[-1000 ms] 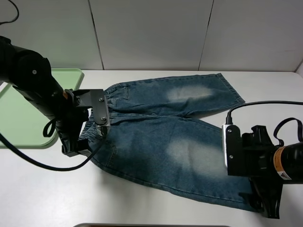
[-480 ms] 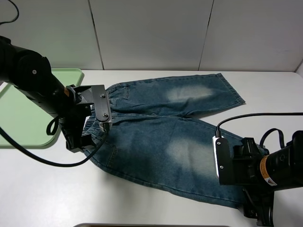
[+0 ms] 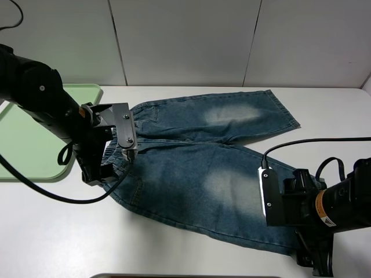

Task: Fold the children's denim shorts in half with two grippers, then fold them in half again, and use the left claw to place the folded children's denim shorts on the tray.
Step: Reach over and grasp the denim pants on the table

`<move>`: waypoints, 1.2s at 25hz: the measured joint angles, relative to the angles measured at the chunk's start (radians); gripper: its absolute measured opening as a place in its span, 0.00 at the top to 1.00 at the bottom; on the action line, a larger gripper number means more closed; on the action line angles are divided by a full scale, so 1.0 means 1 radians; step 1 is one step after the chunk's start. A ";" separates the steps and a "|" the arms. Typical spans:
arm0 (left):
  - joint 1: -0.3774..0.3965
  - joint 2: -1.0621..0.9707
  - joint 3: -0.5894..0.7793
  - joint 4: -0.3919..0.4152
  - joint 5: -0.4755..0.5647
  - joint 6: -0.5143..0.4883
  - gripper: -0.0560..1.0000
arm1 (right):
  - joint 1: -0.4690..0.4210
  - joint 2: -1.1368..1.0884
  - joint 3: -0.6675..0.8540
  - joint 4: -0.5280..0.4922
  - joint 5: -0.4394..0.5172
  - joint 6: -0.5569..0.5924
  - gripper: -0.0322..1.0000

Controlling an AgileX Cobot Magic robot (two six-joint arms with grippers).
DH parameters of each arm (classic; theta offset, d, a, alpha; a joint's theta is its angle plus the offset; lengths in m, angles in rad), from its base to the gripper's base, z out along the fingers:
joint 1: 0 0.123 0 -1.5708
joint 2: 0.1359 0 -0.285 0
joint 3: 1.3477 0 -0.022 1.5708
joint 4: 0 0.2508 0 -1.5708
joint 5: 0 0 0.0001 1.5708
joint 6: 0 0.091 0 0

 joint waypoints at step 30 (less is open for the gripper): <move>0.000 0.010 0.023 0.000 0.007 0.062 0.10 | 0.000 0.034 0.007 -0.101 -0.069 0.004 0.99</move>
